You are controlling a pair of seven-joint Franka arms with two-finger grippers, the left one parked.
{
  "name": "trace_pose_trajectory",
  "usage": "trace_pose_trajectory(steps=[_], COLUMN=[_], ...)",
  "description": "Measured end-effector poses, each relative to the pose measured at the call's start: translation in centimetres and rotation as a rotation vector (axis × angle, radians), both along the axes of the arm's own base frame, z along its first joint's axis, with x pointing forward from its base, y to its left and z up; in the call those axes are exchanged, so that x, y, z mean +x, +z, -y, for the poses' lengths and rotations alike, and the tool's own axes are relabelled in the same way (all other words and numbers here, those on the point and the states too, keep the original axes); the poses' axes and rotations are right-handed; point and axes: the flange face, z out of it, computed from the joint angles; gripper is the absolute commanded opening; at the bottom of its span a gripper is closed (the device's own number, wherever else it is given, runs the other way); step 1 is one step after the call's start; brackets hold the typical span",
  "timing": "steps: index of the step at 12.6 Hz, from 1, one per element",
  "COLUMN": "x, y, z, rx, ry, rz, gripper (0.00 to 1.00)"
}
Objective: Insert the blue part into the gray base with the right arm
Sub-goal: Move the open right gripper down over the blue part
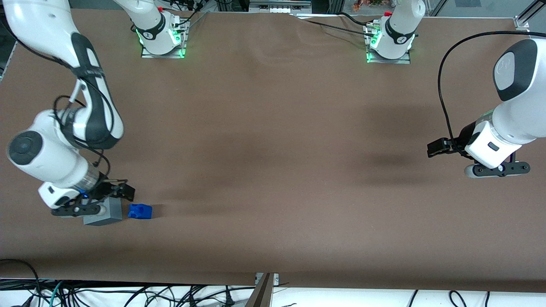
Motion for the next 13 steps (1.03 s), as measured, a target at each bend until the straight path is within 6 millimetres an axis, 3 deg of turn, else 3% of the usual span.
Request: trace_pose_trajectory(steps=[2,4,13], x=[0.5,0.6,1.2], y=[-3.1,-4.9,-8.4], z=[0.1,0.2,0.3], rx=[0.002,0.009,0.048], ry=[-0.002,-0.01,-0.042], rz=[0.019,0.007,0.076], gripper=[0.99,0.99,0.98])
